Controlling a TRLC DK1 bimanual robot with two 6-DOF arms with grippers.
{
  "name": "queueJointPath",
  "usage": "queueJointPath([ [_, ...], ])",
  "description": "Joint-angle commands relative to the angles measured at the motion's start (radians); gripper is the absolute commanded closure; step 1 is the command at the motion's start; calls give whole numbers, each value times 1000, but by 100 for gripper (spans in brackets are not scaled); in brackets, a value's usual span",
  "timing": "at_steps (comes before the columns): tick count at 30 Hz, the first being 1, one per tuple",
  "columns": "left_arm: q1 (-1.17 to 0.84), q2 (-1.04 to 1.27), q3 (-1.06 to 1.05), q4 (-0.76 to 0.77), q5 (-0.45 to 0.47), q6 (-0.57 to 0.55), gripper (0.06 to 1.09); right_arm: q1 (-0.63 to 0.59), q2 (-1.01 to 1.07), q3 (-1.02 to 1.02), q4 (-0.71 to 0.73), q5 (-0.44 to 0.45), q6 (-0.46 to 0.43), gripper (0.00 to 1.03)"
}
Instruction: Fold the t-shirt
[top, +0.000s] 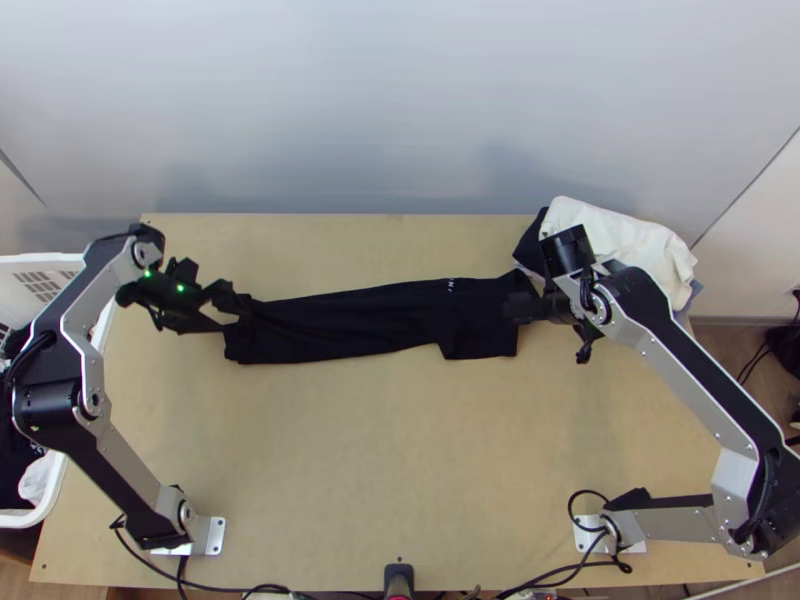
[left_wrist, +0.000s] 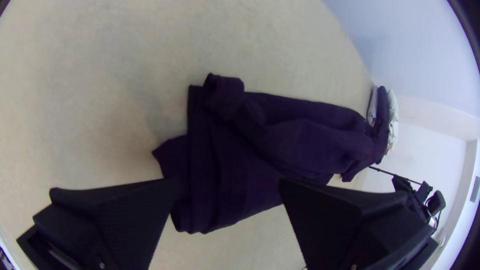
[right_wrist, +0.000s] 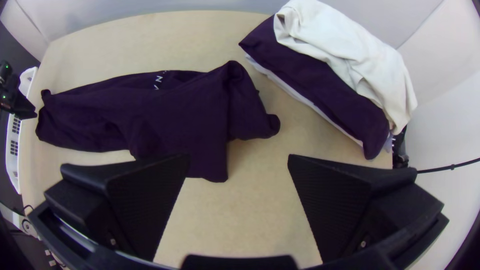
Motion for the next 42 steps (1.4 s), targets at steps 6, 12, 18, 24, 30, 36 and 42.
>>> queueJointPath([
  [6,15,-24,-123,108,-43,20,11,0,-30,-27,6,-2,0,12],
  [12,9,-5,-134,142,-71,35,11,1,-35,-51,16,-2,12,12],
  [18,-51,30,-131,185,-80,-2,11,1,-33,-45,21,-2,14,12],
  [24,-135,82,-83,216,-64,-65,11,1,-32,-48,22,-2,12,12],
  [30,-230,122,-22,240,-23,-150,14,1,-29,-51,24,-2,14,12],
  [36,-233,72,-22,302,-49,-226,105,-3,-32,-51,27,0,8,12],
  [42,-48,-24,-17,202,-115,-101,105,-13,-35,-62,35,0,3,12],
])
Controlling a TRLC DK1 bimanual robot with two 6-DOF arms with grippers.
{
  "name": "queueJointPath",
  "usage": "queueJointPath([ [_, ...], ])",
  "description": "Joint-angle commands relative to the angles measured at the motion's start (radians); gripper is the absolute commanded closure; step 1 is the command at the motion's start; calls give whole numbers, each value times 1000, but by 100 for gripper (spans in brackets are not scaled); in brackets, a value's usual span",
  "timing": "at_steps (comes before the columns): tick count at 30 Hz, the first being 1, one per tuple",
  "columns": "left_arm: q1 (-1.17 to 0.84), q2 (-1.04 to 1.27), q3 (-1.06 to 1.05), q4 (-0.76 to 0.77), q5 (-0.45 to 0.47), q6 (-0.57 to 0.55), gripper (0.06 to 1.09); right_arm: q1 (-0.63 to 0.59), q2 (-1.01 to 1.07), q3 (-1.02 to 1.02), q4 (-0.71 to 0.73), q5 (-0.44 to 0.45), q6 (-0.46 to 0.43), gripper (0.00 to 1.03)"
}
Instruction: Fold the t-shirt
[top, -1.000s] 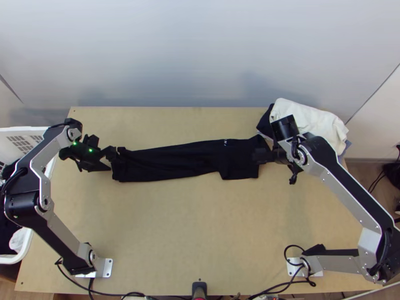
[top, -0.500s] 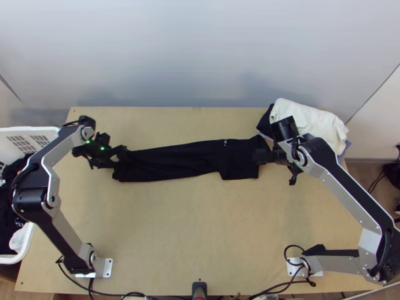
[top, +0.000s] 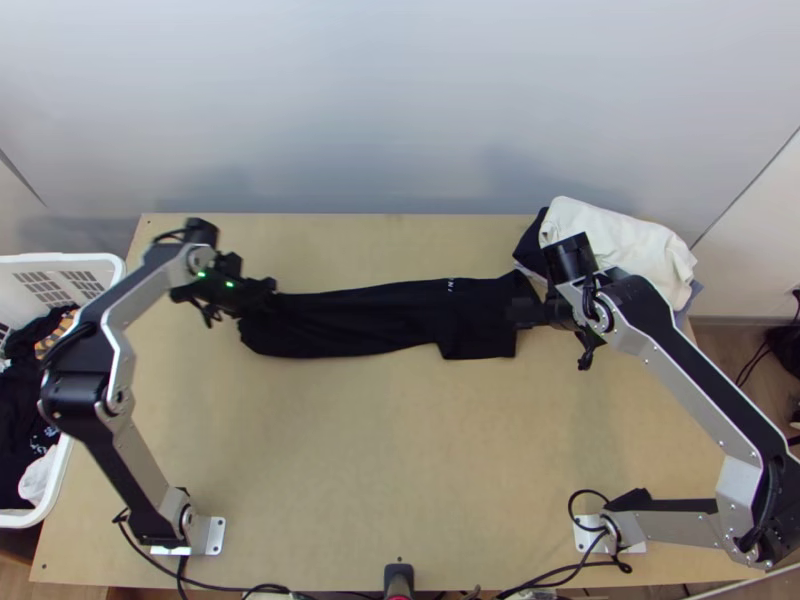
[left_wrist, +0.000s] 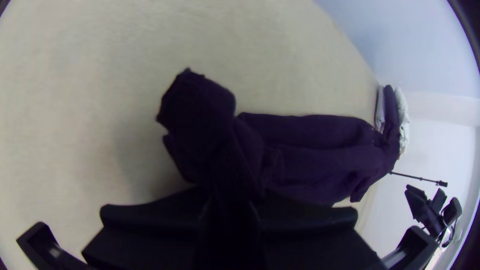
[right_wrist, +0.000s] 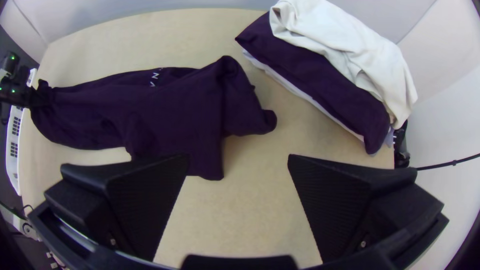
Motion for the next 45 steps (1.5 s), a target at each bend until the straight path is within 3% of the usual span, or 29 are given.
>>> queueJointPath([
  [1,189,-75,28,-98,-52,111,105,-7,-3,-11,11,0,-8,12],
  [7,494,-4,170,-201,-128,292,105,-4,-3,-26,31,-2,-2,12],
  [12,580,75,405,-399,-207,329,105,-1,-5,-26,39,-2,0,12],
  [17,385,-52,474,-574,-199,285,105,2,-5,-31,39,-2,0,12],
  [23,65,-135,494,-594,-201,168,105,0,-2,-24,42,0,-3,12],
  [29,-165,-20,600,-568,-156,5,105,-4,15,-32,64,0,-6,12],
  [45,-368,302,822,-460,-144,-162,105,-16,0,-46,68,0,0,12],
])
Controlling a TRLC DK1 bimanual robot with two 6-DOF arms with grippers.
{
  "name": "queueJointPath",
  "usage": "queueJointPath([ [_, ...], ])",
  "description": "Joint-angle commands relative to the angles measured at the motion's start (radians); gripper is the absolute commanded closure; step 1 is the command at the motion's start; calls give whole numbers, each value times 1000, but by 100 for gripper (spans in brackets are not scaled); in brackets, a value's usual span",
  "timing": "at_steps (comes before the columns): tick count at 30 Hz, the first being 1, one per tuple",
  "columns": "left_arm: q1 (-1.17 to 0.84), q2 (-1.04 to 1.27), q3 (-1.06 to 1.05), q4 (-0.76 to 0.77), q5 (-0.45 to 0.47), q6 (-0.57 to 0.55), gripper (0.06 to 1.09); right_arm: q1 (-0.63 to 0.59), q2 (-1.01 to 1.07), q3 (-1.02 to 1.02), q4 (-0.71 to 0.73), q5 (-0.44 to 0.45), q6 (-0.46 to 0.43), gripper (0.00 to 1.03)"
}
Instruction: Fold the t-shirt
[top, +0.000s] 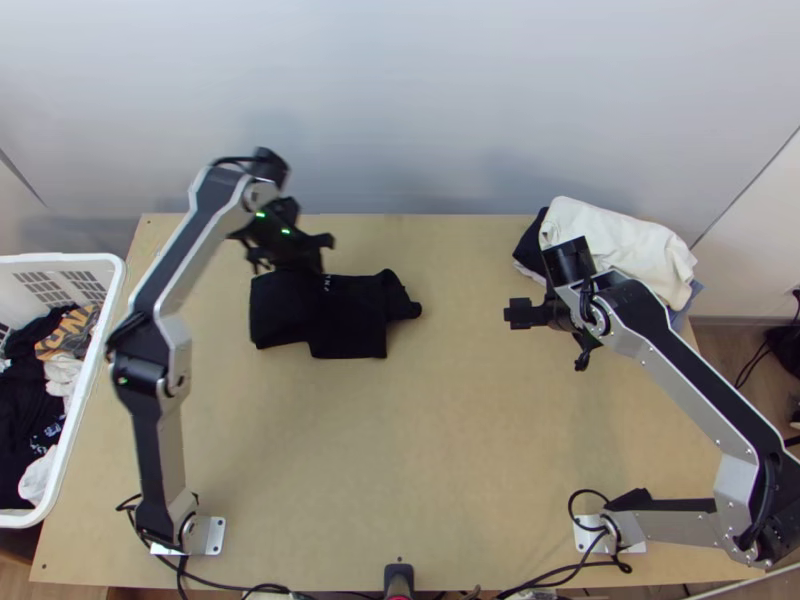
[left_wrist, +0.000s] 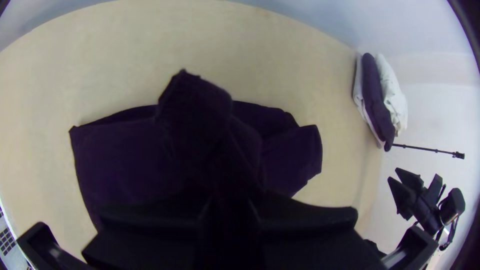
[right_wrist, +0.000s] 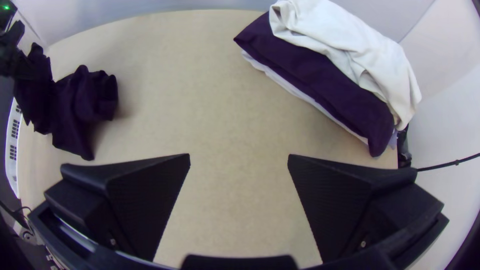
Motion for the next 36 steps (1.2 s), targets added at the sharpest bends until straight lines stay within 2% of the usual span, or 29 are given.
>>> queueJointPath([
  [1,-89,105,68,47,1,-63,105,-7,-2,-2,2,0,3,12],
  [8,-126,151,71,168,12,-141,103,-13,-1,-6,2,0,5,12],
  [9,-127,152,73,187,40,-149,85,-13,-1,-9,2,0,5,12],
  [11,-140,152,71,213,69,-161,8,-13,-2,-20,2,0,5,12],
  [14,-150,142,71,247,107,-173,10,-10,-1,-38,19,-2,5,12],
  [20,-133,106,71,294,107,-195,10,11,41,-49,62,-2,6,7],
  [22,-112,91,71,303,109,-202,10,11,71,-22,79,-5,42,8],
  [23,-100,80,71,303,109,-202,10,11,93,-6,82,-43,59,8],
  [24,-86,69,71,303,109,-199,10,8,119,15,82,-124,75,8],
  [27,-48,30,64,302,107,-195,10,-50,199,83,105,-433,148,8],
  [32,29,-29,31,291,107,-167,10,-26,407,354,69,-552,269,8],
  [35,78,-52,22,282,73,-158,10,28,558,583,-47,-539,325,7],
  [36,87,-58,21,282,40,-153,10,56,604,632,-70,-497,325,5],
])
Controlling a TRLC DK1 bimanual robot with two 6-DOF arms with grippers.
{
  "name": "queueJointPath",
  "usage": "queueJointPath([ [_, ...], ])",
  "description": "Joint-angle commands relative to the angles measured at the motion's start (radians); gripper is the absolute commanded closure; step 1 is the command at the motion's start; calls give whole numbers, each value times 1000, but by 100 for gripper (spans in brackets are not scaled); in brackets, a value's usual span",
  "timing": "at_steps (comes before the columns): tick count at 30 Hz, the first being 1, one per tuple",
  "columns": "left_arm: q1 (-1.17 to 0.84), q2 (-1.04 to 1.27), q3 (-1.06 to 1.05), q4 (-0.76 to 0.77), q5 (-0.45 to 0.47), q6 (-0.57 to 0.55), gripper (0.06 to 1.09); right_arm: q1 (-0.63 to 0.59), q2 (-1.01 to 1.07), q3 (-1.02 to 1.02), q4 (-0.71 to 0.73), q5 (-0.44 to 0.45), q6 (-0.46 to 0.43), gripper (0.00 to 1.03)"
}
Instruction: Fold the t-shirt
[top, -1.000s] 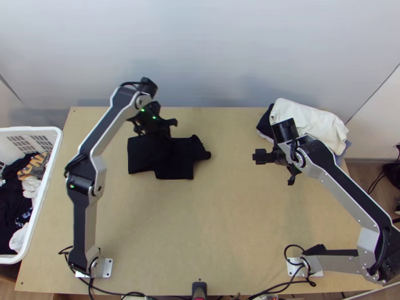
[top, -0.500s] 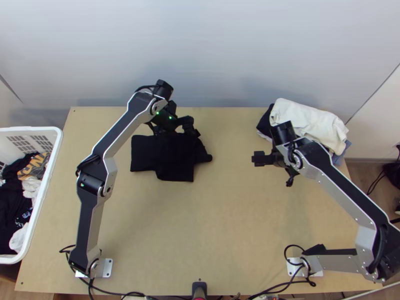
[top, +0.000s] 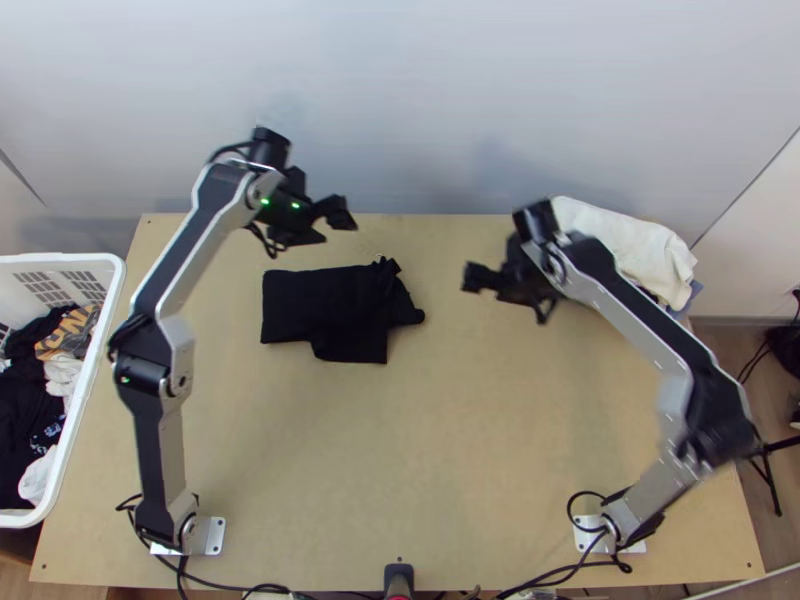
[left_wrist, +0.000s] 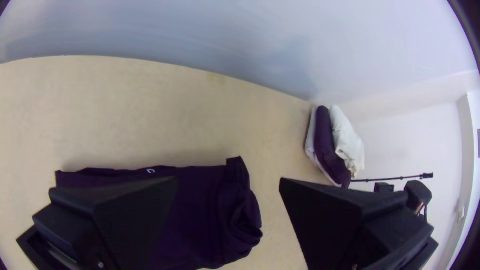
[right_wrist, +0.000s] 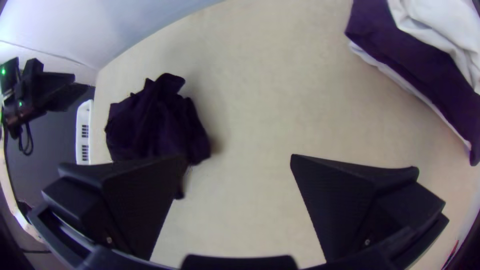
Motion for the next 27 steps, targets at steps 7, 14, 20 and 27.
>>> queueJointPath([
  [7,148,-86,-66,-8,-290,83,10,244,535,802,-347,263,8,5],
  [14,181,-98,-115,-2,-295,81,10,319,576,845,-307,384,-155,5],
  [20,201,-118,-184,30,-295,81,10,394,519,830,-166,436,-285,5],
  [27,232,-118,-198,41,-295,86,10,505,510,822,-67,539,-400,5],
])
